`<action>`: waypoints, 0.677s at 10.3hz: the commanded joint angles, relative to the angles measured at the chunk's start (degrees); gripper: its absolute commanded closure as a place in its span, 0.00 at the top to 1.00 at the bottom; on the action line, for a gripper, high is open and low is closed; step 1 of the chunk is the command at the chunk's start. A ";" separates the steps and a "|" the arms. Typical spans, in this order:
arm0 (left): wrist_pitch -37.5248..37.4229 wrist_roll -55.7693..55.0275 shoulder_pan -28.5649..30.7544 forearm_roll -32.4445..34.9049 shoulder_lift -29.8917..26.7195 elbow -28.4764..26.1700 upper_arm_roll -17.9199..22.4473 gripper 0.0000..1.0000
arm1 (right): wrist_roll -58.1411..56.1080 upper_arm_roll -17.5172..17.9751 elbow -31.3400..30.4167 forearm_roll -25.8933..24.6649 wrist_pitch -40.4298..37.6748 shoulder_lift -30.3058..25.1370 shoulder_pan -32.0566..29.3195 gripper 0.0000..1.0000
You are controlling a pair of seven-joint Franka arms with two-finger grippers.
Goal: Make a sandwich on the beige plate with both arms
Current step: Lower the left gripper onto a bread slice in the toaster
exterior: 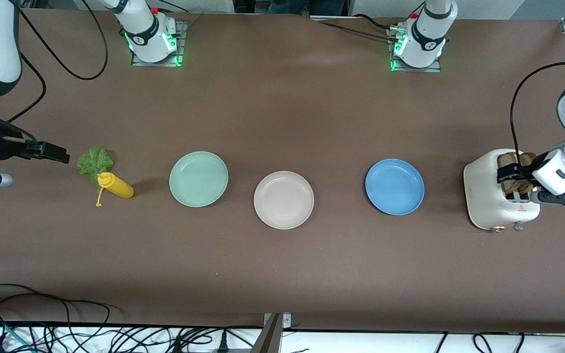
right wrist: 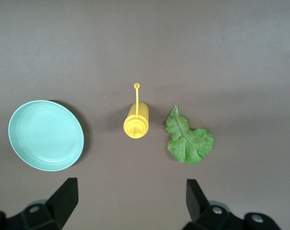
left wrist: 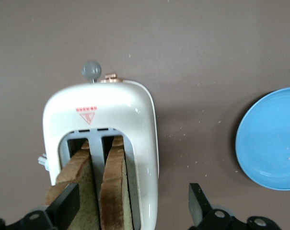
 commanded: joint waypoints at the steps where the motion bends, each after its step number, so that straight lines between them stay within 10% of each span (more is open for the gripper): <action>1: 1.71 0.28 0.71 1.45 -4.61 -6.23 -0.59 1.00 | 0.22 0.08 -0.45 -0.07 -0.47 -0.91 0.11 1.00; 2: 1.71 0.28 1.32 1.45 -4.87 -7.02 -0.59 1.00 | 0.22 0.08 -0.45 -0.07 -0.47 -0.91 0.11 1.00; 5: 0.22 0.37 2.20 1.45 -5.05 -7.29 -0.50 0.19 | 0.30 0.08 -0.45 0.02 -0.47 -0.91 0.11 1.00; 7: -0.31 0.46 2.20 1.45 -5.05 -6.77 -0.41 0.00 | 0.39 0.17 -0.45 0.02 -0.47 -0.91 0.11 1.00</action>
